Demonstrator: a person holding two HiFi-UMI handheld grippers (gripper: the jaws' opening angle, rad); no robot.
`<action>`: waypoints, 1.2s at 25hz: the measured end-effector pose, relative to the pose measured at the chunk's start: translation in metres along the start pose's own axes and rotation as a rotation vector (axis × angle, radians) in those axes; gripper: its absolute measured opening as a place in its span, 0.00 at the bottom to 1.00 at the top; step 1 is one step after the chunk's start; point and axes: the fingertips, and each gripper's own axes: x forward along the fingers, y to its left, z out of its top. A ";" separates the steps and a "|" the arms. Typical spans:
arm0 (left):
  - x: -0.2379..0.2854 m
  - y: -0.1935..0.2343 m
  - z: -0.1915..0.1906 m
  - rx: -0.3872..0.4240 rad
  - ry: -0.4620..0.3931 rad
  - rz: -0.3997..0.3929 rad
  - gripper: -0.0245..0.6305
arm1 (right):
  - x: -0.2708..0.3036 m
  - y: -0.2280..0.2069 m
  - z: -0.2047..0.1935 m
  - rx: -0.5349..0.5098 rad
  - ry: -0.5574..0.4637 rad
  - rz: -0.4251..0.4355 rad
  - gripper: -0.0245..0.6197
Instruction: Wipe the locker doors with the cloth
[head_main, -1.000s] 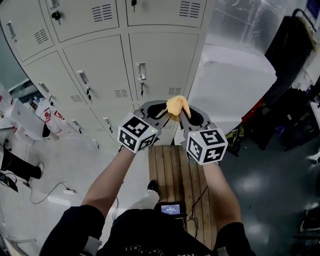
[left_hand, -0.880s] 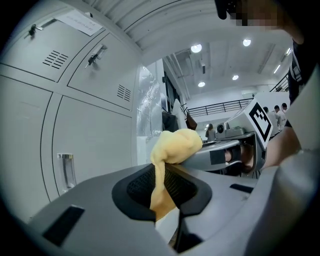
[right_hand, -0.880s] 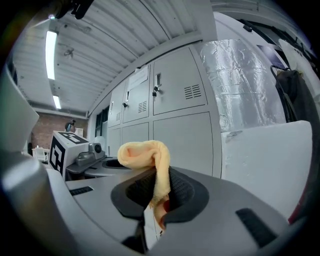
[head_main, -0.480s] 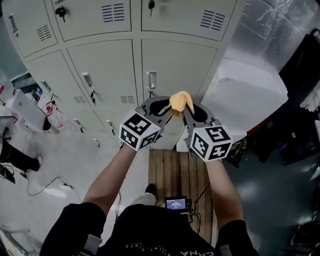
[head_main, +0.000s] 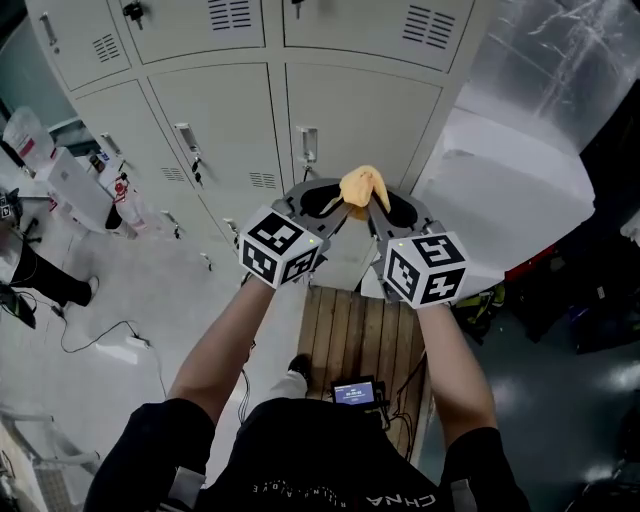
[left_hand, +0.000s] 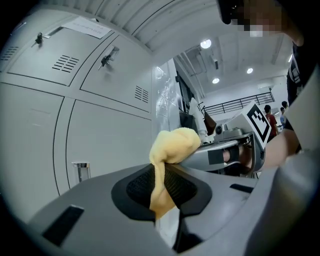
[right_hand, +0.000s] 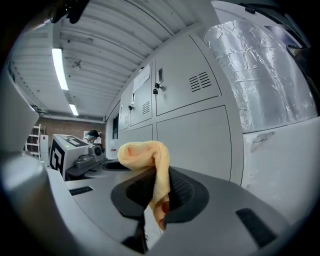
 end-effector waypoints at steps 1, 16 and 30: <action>0.001 -0.002 0.000 0.001 0.004 0.011 0.13 | -0.001 0.000 0.000 -0.007 0.003 0.015 0.13; -0.021 0.044 0.037 0.096 0.034 0.145 0.13 | 0.039 0.021 0.043 -0.093 -0.023 0.103 0.13; -0.026 0.158 0.105 0.130 -0.011 0.296 0.13 | 0.138 0.027 0.127 -0.144 -0.097 -0.024 0.13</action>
